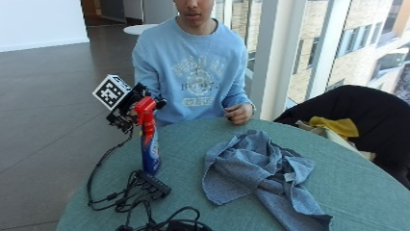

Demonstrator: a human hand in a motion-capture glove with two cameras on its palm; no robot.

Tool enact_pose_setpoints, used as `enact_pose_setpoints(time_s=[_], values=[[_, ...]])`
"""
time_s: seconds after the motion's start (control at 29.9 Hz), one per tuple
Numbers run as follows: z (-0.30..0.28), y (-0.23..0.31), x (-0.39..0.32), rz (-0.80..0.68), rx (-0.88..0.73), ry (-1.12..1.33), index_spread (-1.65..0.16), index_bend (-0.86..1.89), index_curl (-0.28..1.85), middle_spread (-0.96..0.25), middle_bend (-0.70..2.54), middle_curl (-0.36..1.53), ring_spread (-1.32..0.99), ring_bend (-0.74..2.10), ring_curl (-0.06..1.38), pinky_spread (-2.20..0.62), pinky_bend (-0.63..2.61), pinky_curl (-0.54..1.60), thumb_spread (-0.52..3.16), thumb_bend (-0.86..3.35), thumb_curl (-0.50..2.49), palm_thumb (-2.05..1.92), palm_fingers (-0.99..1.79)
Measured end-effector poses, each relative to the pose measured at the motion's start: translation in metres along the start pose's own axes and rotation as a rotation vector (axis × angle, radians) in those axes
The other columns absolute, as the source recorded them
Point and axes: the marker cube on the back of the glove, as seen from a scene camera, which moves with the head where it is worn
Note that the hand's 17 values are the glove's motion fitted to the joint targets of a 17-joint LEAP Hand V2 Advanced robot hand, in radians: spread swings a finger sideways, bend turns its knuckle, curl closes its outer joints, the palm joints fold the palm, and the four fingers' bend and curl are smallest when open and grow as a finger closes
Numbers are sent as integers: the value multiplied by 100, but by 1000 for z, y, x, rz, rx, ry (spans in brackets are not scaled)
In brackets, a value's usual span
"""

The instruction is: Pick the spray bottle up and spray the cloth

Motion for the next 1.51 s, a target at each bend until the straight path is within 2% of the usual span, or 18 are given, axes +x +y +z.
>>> enact_pose_setpoints(time_s=[0.17,0.7,1.11,1.31,1.51], values=[[8,-21,11,73,15,-38,-41,11,31,-6,25,37,2,23,28,24,22,29,107,-3,25,44,45],[44,-90,27,141,-36,-208,-39,9,23,-6,29,39,2,30,31,24,27,33,105,-2,26,46,44],[53,-99,20,175,-8,-344,-38,12,22,-5,40,41,2,27,30,26,24,33,95,-4,28,45,48],[55,-101,15,169,81,-326,-37,6,19,-4,46,42,1,35,31,28,23,33,90,-3,28,46,60],[57,-101,14,177,114,-316,-34,16,22,-6,43,42,0,38,33,28,23,33,91,1,30,56,73]])
